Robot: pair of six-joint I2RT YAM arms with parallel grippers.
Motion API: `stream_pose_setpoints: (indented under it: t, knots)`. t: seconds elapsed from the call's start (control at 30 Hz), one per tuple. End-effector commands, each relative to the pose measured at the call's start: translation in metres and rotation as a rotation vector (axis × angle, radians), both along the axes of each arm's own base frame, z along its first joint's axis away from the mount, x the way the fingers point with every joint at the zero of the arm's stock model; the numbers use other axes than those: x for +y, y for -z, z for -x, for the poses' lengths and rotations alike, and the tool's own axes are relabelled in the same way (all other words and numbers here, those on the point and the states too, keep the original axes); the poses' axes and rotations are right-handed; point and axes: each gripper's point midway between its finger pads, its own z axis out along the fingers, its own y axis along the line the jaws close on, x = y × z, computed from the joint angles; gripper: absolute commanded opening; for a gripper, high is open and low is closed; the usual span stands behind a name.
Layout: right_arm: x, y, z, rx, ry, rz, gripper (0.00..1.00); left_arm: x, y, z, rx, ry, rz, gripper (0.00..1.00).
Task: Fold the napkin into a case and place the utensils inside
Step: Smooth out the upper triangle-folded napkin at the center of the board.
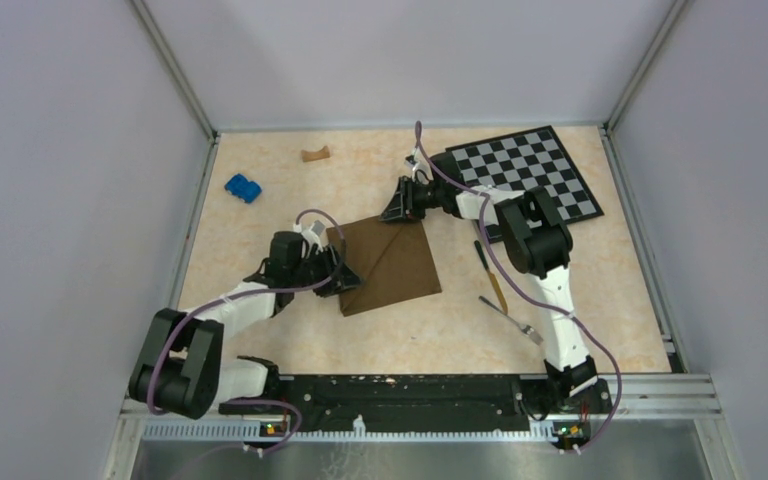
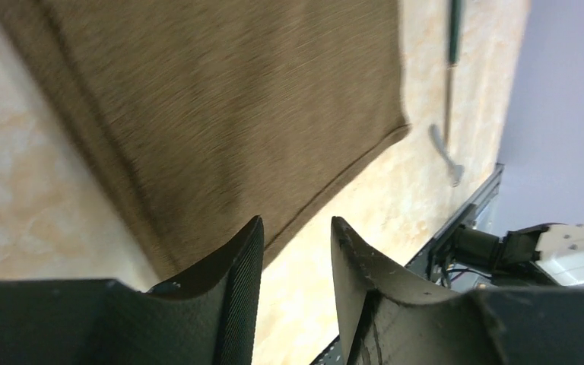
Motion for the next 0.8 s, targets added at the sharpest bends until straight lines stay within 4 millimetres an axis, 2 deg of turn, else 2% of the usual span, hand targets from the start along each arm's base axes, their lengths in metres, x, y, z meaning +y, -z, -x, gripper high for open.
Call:
stream_pose_setpoints:
  t: [0.0, 0.07, 0.13, 0.23, 0.3, 0.37, 0.43, 0.53, 0.6, 0.7, 0.77]
  knots:
    - [-0.002, 0.009, -0.008, -0.016, 0.017, 0.046, 0.38, 0.011, 0.042, 0.015, 0.091, -0.045, -0.055, 0.43]
    - [-0.001, -0.002, -0.009, -0.024, 0.016, 0.047, 0.38, 0.016, 0.054, 0.022, 0.117, -0.054, -0.078, 0.42]
    - [0.002, -0.023, -0.009, -0.046, 0.009, 0.047, 0.4, 0.018, 0.059, 0.027, 0.126, -0.054, -0.088, 0.42]
    - [0.005, -0.064, -0.005, -0.089, -0.008, 0.035, 0.44, 0.018, 0.059, 0.029, 0.127, -0.049, -0.091, 0.42]
    - [0.006, -0.091, 0.005, -0.125, -0.023, 0.016, 0.48, 0.019, 0.056, 0.028, 0.119, -0.048, -0.099, 0.42]
    - [0.01, -0.105, 0.022, -0.153, -0.047, 0.013, 0.53, 0.021, 0.056, 0.028, 0.113, -0.051, -0.105, 0.42]
    - [0.019, -0.104, 0.045, -0.143, -0.088, 0.009, 0.54, 0.021, 0.057, 0.028, 0.114, -0.054, -0.107, 0.42]
    - [0.046, -0.091, 0.093, -0.096, -0.174, -0.06, 0.54, 0.02, 0.059, 0.029, 0.119, -0.055, -0.1, 0.42]
    - [0.059, -0.081, 0.116, -0.069, -0.212, -0.092, 0.55, 0.02, 0.059, 0.029, 0.122, -0.059, -0.094, 0.42]
    - [0.066, -0.074, 0.127, -0.05, -0.242, -0.124, 0.55, 0.021, 0.059, 0.03, 0.122, -0.069, -0.096, 0.42]
    - [0.063, -0.063, 0.12, -0.056, -0.227, -0.105, 0.57, 0.023, 0.061, 0.031, 0.126, -0.076, -0.102, 0.42]
